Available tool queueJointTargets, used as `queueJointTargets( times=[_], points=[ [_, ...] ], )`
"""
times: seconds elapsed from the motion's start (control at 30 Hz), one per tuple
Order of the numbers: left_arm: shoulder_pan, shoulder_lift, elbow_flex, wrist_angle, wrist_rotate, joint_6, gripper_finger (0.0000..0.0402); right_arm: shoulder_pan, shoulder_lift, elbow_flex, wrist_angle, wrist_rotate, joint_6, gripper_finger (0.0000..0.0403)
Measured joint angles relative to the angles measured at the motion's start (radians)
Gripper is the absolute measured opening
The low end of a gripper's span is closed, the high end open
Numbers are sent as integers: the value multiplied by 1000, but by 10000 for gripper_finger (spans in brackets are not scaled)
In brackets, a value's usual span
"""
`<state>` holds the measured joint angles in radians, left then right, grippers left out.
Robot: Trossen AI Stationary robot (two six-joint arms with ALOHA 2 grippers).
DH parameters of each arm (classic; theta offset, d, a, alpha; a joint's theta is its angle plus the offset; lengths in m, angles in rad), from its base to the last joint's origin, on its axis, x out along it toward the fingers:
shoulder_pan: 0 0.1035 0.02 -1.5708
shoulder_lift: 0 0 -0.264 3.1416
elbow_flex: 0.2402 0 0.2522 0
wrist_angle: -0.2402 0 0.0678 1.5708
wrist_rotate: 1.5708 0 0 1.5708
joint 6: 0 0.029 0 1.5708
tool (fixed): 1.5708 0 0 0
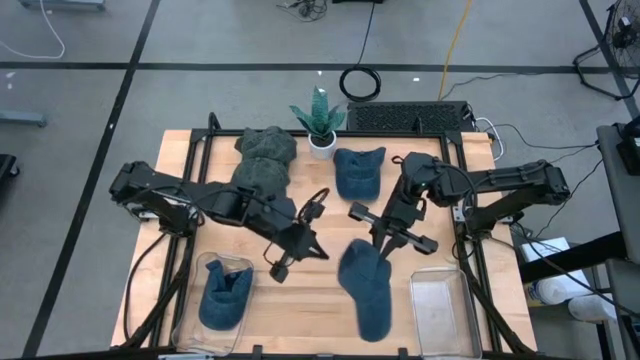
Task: Pick & Place hat
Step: Put the bottom blue cap into the left transparent bin
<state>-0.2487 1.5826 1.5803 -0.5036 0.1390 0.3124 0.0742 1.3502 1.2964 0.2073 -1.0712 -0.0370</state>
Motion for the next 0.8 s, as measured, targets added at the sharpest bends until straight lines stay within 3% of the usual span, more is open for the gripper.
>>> queueJointTargets(
  times=[0.1, 0.17, 0.37, 0.47, 0.6, 0.8],
  points=[
    [5, 5, 0, 56, 133, -20, 2, 1, 0, 0, -8, -4, -63, 0],
    [-16, 26, 2, 136, 102, -24, 2, 1, 0, 0, -11, -4, -85, 0],
    [-113, 49, 1, 148, -377, 72, 2, -22, 0, 0, -10, 0, -116, 0],
    [-143, 61, 0, 157, -419, 68, 9, -36, 0, 0, -1, 1, -115, 0],
    [-184, 73, 0, 168, -428, 107, 63, -41, 0, 0, -4, 3, -120, 0],
    [-205, 103, 0, 238, -570, 143, 178, -42, 0, 0, -1, 39, -136, 0]
  ],
)
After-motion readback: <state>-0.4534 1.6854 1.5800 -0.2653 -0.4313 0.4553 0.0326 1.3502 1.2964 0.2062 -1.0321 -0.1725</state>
